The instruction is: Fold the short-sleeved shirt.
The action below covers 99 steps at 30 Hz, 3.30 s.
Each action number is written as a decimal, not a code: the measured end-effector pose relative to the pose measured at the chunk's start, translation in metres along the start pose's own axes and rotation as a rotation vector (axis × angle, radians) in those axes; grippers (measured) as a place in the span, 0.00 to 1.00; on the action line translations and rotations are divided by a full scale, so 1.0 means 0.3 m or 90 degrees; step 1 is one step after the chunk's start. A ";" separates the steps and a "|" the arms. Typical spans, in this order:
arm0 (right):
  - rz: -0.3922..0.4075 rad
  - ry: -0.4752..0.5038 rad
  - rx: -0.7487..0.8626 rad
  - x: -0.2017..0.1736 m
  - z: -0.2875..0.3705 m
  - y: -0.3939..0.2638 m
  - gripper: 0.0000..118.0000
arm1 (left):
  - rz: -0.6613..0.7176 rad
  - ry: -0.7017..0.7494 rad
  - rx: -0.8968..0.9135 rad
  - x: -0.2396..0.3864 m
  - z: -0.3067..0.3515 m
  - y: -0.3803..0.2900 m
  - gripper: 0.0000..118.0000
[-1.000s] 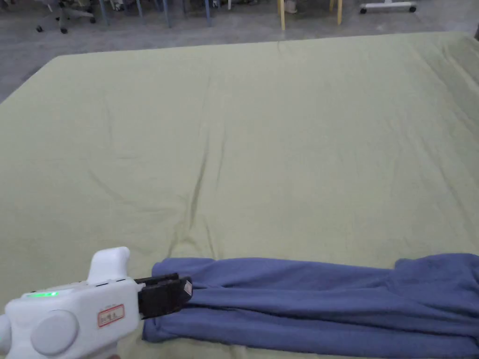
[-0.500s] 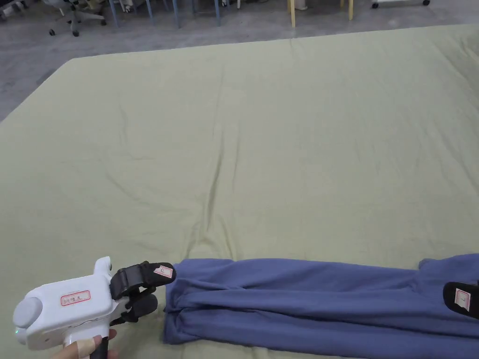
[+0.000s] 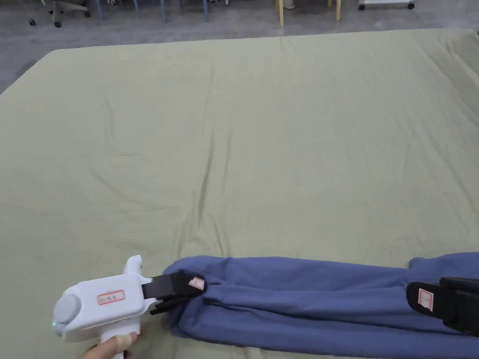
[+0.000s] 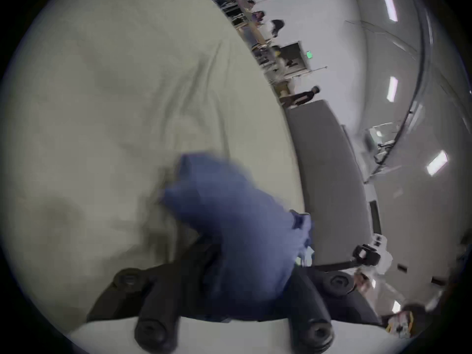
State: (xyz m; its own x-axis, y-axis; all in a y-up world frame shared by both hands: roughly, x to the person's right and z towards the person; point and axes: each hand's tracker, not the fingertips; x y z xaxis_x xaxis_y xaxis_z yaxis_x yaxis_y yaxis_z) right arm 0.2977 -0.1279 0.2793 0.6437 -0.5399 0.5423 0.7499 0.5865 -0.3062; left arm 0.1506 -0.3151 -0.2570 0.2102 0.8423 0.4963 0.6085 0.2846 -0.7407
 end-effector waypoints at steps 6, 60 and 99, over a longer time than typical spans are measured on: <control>0.005 -0.001 -0.010 -0.010 -0.007 -0.010 0.03 | 0.067 -0.012 0.018 -0.013 0.040 -0.035 0.06; -0.026 -0.022 -0.015 0.042 0.016 -0.102 0.03 | -0.142 0.324 -0.076 0.476 -0.243 -0.326 0.00; 0.011 0.024 -0.021 -0.041 0.014 -0.084 0.03 | 0.061 -0.096 -0.017 0.070 -0.037 -0.086 1.00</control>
State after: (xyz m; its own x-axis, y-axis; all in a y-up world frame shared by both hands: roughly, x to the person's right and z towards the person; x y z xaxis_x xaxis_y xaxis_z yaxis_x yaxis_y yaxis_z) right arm 0.2703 -0.1334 0.2837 0.6610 -0.5531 0.5071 0.7433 0.5753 -0.3414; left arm 0.1479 -0.3100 -0.2224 0.1519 0.9246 0.3494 0.6123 0.1895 -0.7676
